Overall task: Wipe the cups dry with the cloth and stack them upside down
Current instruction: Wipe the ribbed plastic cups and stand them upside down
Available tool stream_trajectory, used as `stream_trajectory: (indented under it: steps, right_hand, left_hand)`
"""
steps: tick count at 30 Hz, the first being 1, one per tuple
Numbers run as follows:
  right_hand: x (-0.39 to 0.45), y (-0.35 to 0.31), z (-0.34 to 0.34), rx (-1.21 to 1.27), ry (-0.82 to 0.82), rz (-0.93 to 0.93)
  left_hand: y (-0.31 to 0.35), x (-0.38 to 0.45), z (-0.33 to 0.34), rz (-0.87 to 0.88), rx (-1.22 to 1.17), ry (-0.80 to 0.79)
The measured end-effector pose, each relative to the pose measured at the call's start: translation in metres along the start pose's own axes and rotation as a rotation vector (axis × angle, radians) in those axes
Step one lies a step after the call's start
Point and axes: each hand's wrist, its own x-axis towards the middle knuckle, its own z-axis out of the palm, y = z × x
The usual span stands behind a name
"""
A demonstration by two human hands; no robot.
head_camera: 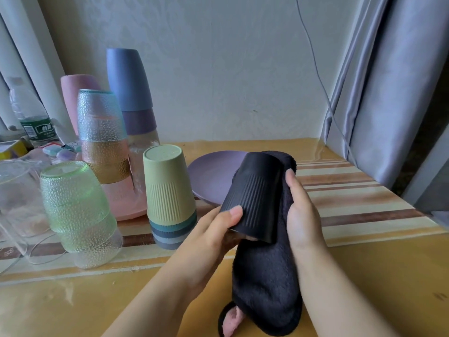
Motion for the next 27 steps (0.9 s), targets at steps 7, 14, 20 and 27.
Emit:
stream_trajectory:
  steps: [7, 14, 20, 27]
  right_hand:
    - [-0.001, 0.022, 0.004, -0.119, 0.005, 0.036]
    - [-0.003, 0.012, 0.002, -0.328, 0.024, -0.238]
    - [-0.005, 0.021, 0.001, -0.438, -0.001, -0.306]
    - [0.006, 0.001, -0.005, -0.221, 0.074, -0.139]
  left_hand:
    - [0.003, 0.007, 0.001, -0.040, -0.073, 0.245]
    - [0.001, -0.001, 0.015, 0.345, 0.376, 0.493]
    - [-0.003, -0.001, 0.010, 0.230, 0.531, 0.305]
    - [0.002, -0.002, 0.002, 0.030, 0.156, 0.039]
